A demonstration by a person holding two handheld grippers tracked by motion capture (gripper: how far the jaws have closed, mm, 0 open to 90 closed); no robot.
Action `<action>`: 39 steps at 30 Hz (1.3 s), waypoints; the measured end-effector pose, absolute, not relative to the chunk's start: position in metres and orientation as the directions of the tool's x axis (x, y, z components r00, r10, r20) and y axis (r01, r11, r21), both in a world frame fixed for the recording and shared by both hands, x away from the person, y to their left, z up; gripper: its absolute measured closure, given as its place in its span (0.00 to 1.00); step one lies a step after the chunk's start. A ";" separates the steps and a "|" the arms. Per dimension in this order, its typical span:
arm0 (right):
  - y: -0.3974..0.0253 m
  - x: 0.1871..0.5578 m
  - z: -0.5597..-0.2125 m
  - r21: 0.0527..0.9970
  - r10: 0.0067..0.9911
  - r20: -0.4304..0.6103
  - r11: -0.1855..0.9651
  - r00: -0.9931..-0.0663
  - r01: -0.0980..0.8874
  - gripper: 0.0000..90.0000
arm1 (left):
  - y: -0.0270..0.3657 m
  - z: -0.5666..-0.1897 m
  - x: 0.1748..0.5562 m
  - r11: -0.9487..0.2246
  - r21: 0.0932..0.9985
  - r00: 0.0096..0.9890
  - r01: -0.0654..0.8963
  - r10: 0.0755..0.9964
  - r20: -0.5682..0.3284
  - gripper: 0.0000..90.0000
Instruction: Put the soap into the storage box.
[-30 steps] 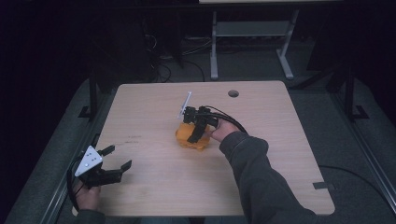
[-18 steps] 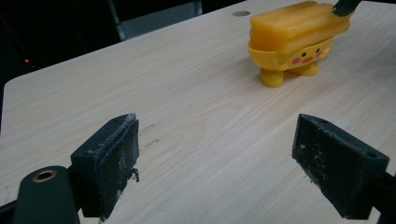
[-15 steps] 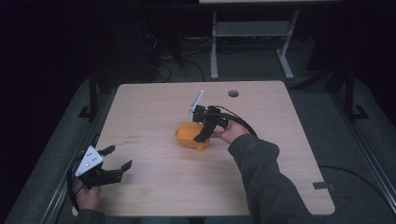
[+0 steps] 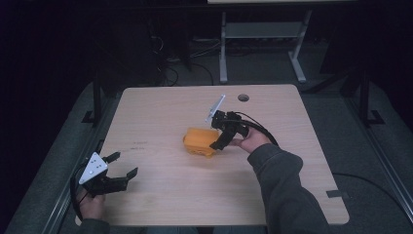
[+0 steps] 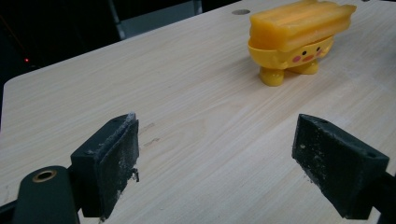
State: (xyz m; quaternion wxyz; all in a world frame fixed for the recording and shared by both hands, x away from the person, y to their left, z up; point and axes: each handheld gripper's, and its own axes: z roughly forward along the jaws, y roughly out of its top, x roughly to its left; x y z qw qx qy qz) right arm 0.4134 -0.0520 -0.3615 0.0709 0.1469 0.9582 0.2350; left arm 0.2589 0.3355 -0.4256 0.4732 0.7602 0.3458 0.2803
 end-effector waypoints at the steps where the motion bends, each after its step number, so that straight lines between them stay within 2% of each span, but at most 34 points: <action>1: -0.054 0.413 -0.361 0.473 0.319 -0.066 0.844 -0.945 0.252 0.21 | 0.335 -0.426 0.259 -0.313 0.913 0.604 0.260 0.791 0.099 0.15; 21: -0.089 0.403 -0.365 0.507 0.373 -0.047 0.808 -0.927 0.299 0.22 | 0.335 -0.425 0.259 -0.332 0.906 0.608 0.262 0.786 0.111 0.15; 39: -0.116 0.396 -0.374 0.501 0.417 -0.030 0.793 -0.909 0.347 0.22 | 0.335 -0.426 0.259 -0.328 0.907 0.606 0.265 0.788 0.108 0.15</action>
